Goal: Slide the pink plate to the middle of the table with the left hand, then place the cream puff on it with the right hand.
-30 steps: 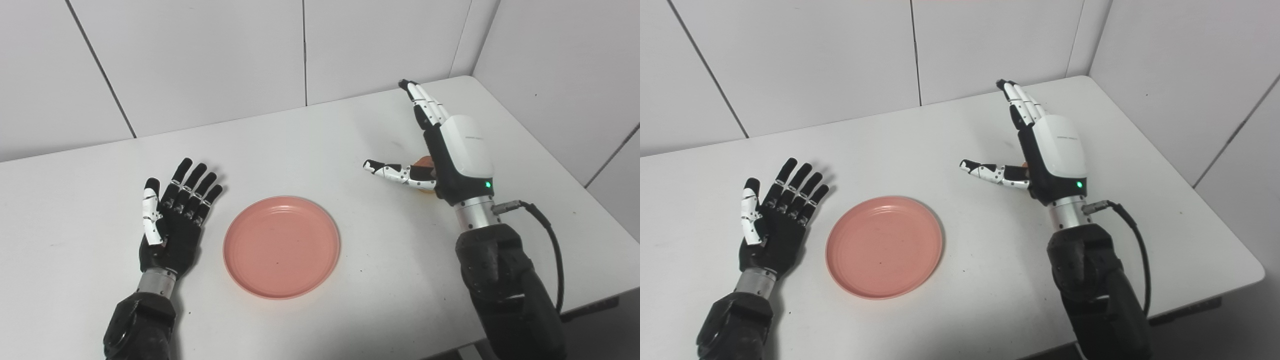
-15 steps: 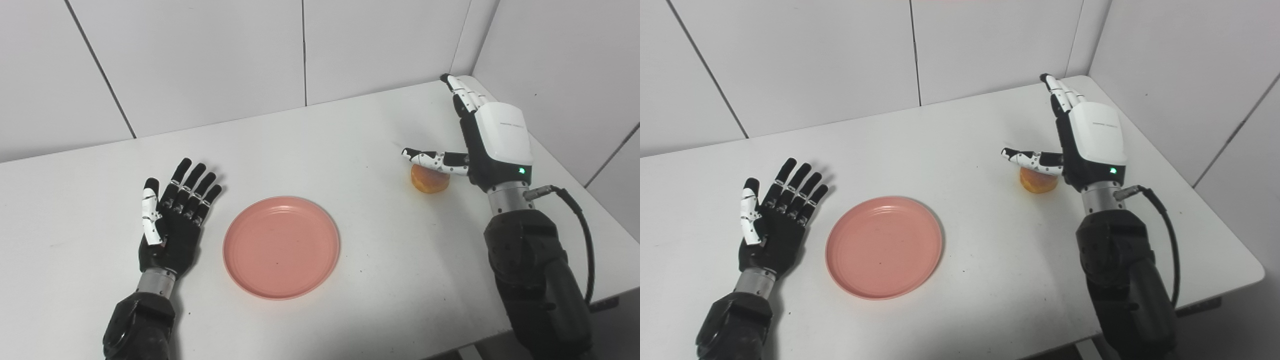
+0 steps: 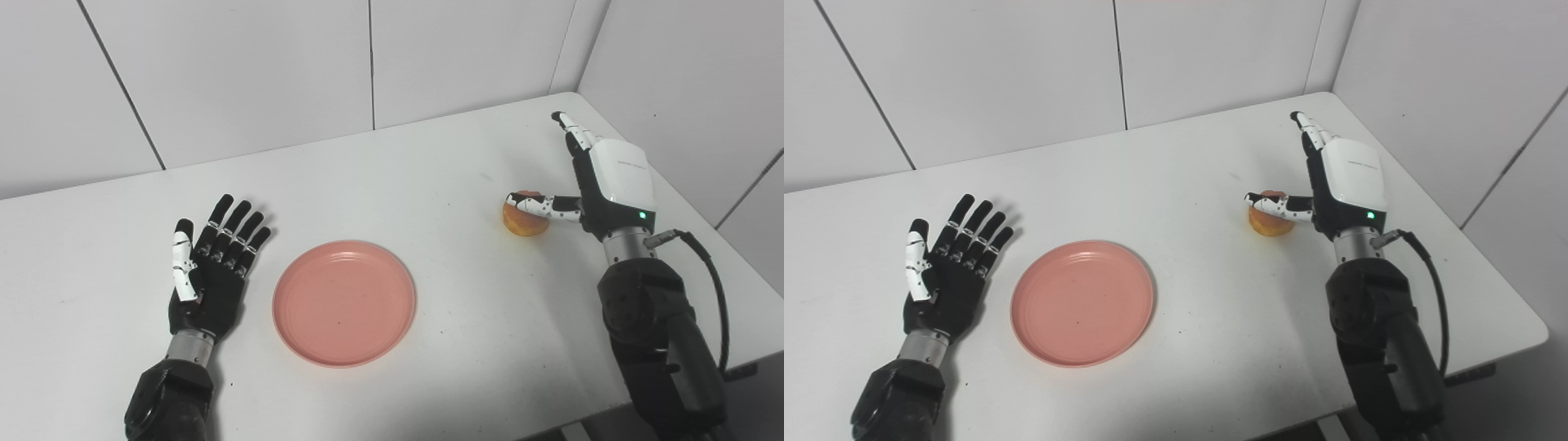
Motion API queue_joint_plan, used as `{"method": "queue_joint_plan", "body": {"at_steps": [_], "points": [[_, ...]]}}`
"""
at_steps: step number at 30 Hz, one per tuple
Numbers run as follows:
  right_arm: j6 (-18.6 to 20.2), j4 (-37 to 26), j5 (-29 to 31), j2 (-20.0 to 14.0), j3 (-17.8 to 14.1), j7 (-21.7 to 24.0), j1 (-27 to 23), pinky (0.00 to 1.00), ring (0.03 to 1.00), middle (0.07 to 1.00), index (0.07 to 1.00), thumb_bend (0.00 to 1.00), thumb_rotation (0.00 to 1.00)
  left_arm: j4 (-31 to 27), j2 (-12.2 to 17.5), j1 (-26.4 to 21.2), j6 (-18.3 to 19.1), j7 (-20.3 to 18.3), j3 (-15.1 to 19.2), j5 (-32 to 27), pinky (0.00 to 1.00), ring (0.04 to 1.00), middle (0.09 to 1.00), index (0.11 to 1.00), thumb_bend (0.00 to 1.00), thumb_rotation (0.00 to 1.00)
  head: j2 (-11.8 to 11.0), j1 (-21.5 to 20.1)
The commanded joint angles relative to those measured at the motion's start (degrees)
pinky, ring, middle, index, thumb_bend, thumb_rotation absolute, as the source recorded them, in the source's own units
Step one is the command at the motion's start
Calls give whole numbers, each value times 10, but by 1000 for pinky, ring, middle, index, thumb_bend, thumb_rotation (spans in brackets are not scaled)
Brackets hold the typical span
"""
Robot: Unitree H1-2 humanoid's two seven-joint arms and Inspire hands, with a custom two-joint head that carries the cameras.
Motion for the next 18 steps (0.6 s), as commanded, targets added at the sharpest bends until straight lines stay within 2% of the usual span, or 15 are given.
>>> {"method": "queue_joint_plan", "body": {"at_steps": [1, 6, 18], "points": [[10, -6, 1, -14, -1, -8, -12, 740, 834, 868, 893, 831, 524, 23, 9, 29, 31, 20, 4, 11, 863, 868, 874, 867, 437, 1000, 2, -2], [10, 5, 8, -16, 3, -2, -13, 758, 846, 878, 897, 823, 527, 18, 9, 30, 35, 24, 3, 11, 861, 864, 867, 860, 440, 1000, 4, -2], [22, 23, 27, -11, 11, 4, -14, 699, 799, 844, 860, 842, 498, 7, 7, 34, 35, 30, -1, 13, 857, 864, 869, 864, 439, 1000, 8, 4]]}}
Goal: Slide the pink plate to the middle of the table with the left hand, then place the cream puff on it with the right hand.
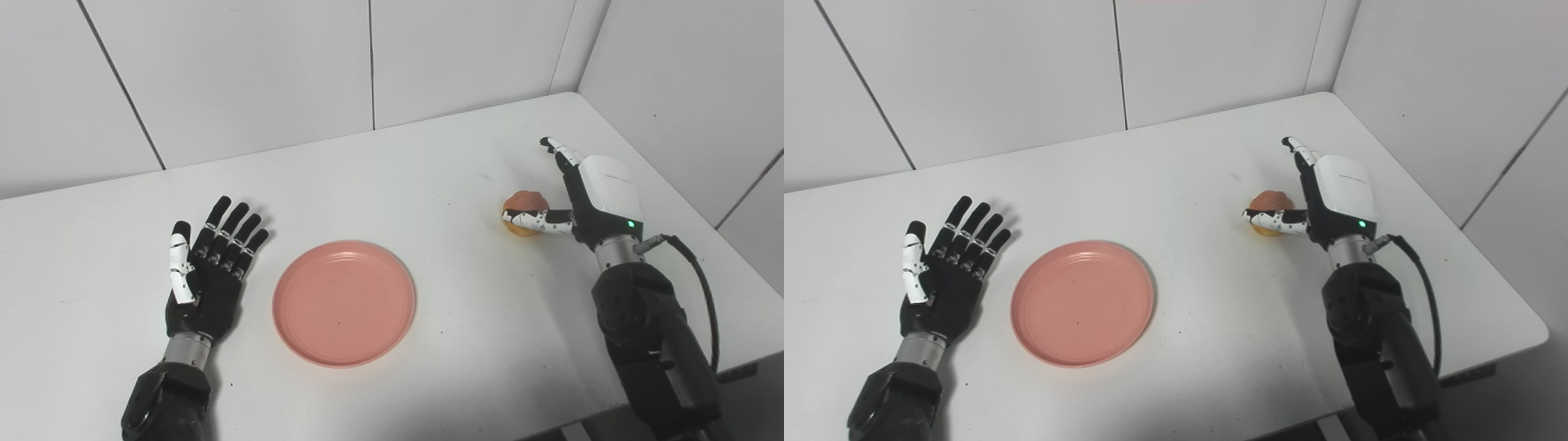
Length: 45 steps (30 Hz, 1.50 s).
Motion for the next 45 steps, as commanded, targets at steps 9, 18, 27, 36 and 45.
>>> {"method": "queue_joint_plan", "body": {"at_steps": [9, 18, 27, 36, 45], "points": [[35, 4, 0, -15, 16, -1, -15, 662, 780, 845, 852, 839, 479, 11, 5, 31, 38, 24, 1, 10, 858, 862, 868, 861, 438, 1000, 6, 2], [43, 17, 4, -19, 27, 6, -16, 671, 778, 832, 847, 832, 481, 5, 5, 34, 38, 23, -1, 10, 863, 866, 871, 866, 439, 1000, 11, 3], [42, 43, 13, -23, 38, -1, -21, 674, 789, 840, 851, 826, 493, 3, 6, 35, 40, 20, 0, 8, 855, 866, 872, 872, 439, 1000, 15, 4], [52, 67, 22, -25, 43, -3, -28, 674, 789, 846, 847, 821, 486, -5, 4, 37, 45, 24, -1, 9, 861, 865, 870, 870, 444, 1000, 18, 8], [51, 102, 37, -33, 46, -16, -43, 696, 806, 850, 842, 798, 486, -7, 2, 37, 45, 26, 0, 10, 869, 870, 876, 873, 443, 1000, 19, 12]]}}
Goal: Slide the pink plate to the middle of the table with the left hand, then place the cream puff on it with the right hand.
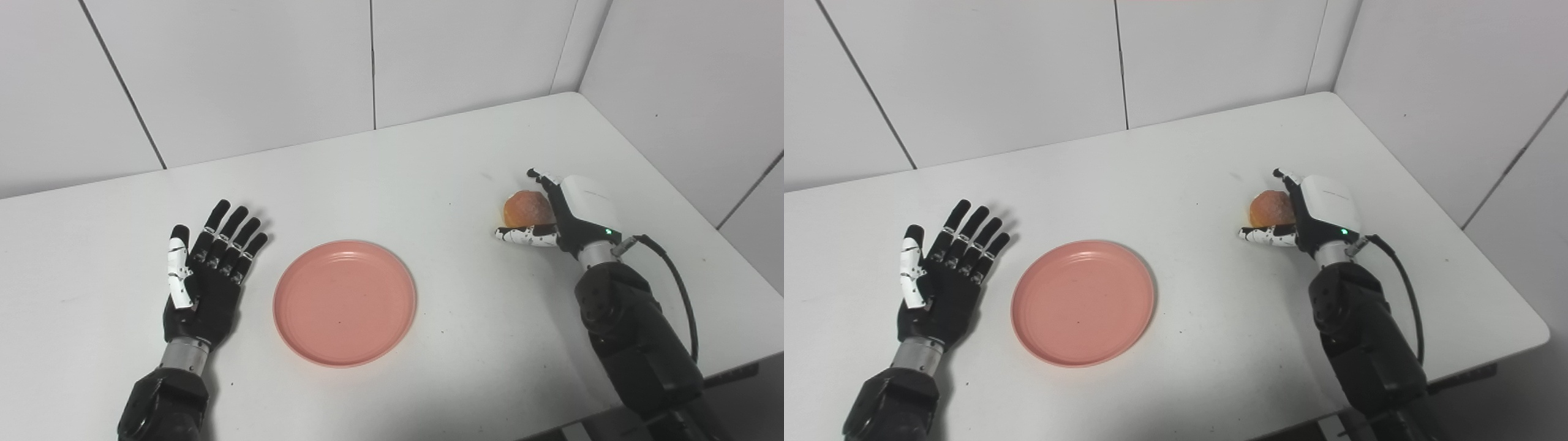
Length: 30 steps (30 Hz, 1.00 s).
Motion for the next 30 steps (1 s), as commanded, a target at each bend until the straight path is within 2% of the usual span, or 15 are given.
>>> {"method": "queue_joint_plan", "body": {"at_steps": [1, 6, 10, 13, 14, 15, 16, 17, 18, 20, 21, 23, 30], "points": [[4, 1, 10, -14, -4, -10, -16, 699, 808, 852, 842, 797, 484, 15, 1, 25, 32, 25, 1, 10, 868, 870, 876, 873, 442, 1000, 0, 1], [0, 18, 28, -16, -7, -21, -24, 730, 817, 853, 837, 788, 464, 14, 0, 25, 35, 27, 3, 8, 870, 871, 878, 874, 441, 1000, 2, 2], [-3, 30, 47, -16, -9, -35, -31, 695, 790, 820, 802, 782, 416, 16, 1, 24, 31, 21, 2, 6, 872, 873, 883, 881, 441, 1000, 2, 2], [-12, 47, 62, -19, -8, -46, -37, 544, 638, 704, 786, 768, 371, 14, 1, 26, 31, 21, 0, 8, 874, 875, 884, 885, 441, 1000, 2, 2], [-16, 53, 66, -20, -7, -50, -39, 475, 563, 641, 769, 762, 322, 13, 1, 26, 31, 23, 0, 9, 866, 869, 878, 878, 443, 1000, 2, 2], [-21, 60, 69, -22, -5, -55, -41, 452, 538, 619, 763, 759, 305, 11, 0, 26, 34, 26, 1, 8, 863, 867, 876, 876, 444, 1000, 3, 3], [-25, 66, 72, -24, -3, -59, -42, 443, 527, 600, 691, 761, 248, 9, 0, 27, 36, 28, 2, 7, 864, 867, 875, 874, 444, 1000, 3, 3], [-29, 75, 75, -26, -1, -65, -45, 440, 523, 593, 666, 762, 228, 9, 0, 27, 37, 28, 1, 8, 865, 867, 875, 874, 444, 1000, 4, 3], [-32, 84, 75, -28, 2, -69, -48, 394, 469, 532, 545, 600, 167, 8, 0, 27, 37, 27, 1, 8, 865, 868, 875, 874, 443, 1000, 4, 3], [-31, 96, 76, -32, 8, -74, -51, 364, 440, 504, 509, 552, 146, 8, 0, 27, 37, 27, 0, 8, 864, 867, 874, 873, 442, 1000, 4, 3], [-29, 97, 77, -33, 11, -75, -52, 340, 417, 465, 517, 537, 60, 8, 0, 27, 37, 26, 0, 8, 863, 867, 874, 873, 442, 1000, 4, 3], [-27, 96, 86, -36, 14, -71, -52, 322, 400, 442, 526, 526, 12, 7, 0, 28, 36, 28, 0, 9, 862, 866, 874, 873, 441, 1000, 5, 5], [-21, 79, 100, -40, 16, -72, -45, 338, 414, 442, 531, 521, 0, 7, -2, 27, 34, 29, -1, 9, 856, 864, 874, 875, 441, 1000, 5, 9]]}}
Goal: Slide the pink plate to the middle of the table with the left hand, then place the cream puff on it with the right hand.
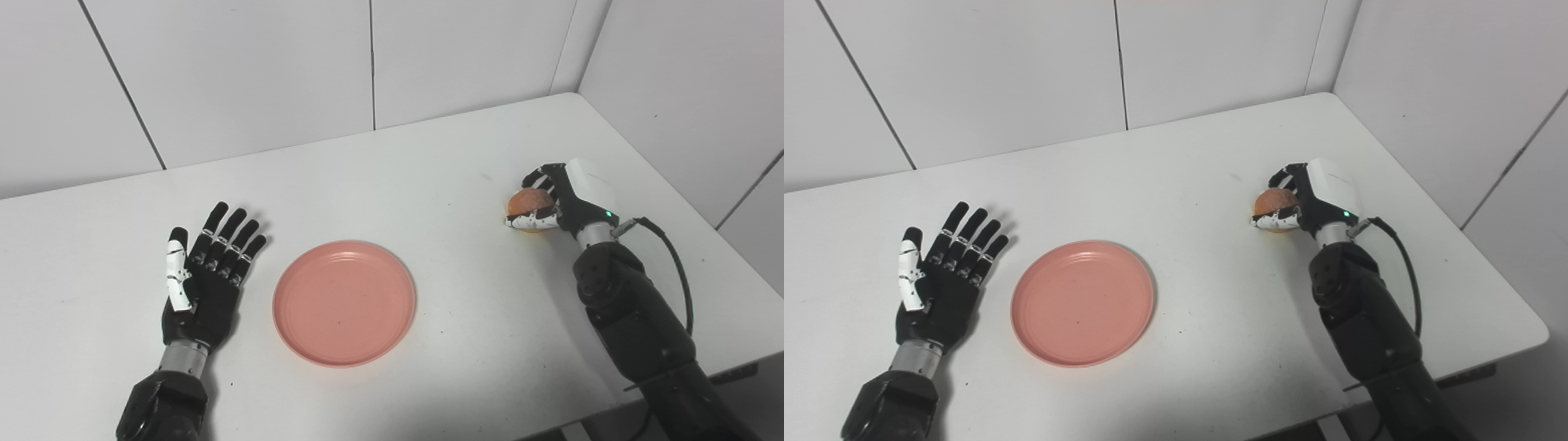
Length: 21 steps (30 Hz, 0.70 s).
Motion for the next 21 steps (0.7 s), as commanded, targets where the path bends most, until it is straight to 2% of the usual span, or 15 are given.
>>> {"method": "queue_joint_plan", "body": {"at_steps": [1, 6, 11, 13, 21], "points": [[-5, -12, 3, -11, 1, -2, 5, 340, 416, 441, 531, 521, 0, 18, -2, 22, 30, 24, 0, 11, 855, 863, 874, 875, 440, 1000, 1, 6], [4, -45, 5, -10, 0, 1, 11, 345, 422, 446, 534, 520, 0, 14, -3, 24, 29, 26, -3, 13, 855, 868, 878, 876, 444, 1000, 1, 10], [13, -109, 4, -5, -1, 8, 19, 340, 423, 445, 534, 520, 0, 10, -7, 26, 24, 30, -9, 22, 848, 863, 873, 873, 444, 1000, 2, 27], [17, -136, -7, -7, 4, 16, 21, 357, 437, 450, 532, 521, 0, 4, -10, 28, 25, 36, -12, 27, 846, 865, 877, 875, 445, 1000, 3, 41], [30, -212, -39, 3, 25, 47, 21, 301, 389, 432, 536, 519, 0, -21, -31, 40, 27, 59, -24, 36, 851, 870, 884, 874, 432, 1000, 9, 100]]}}
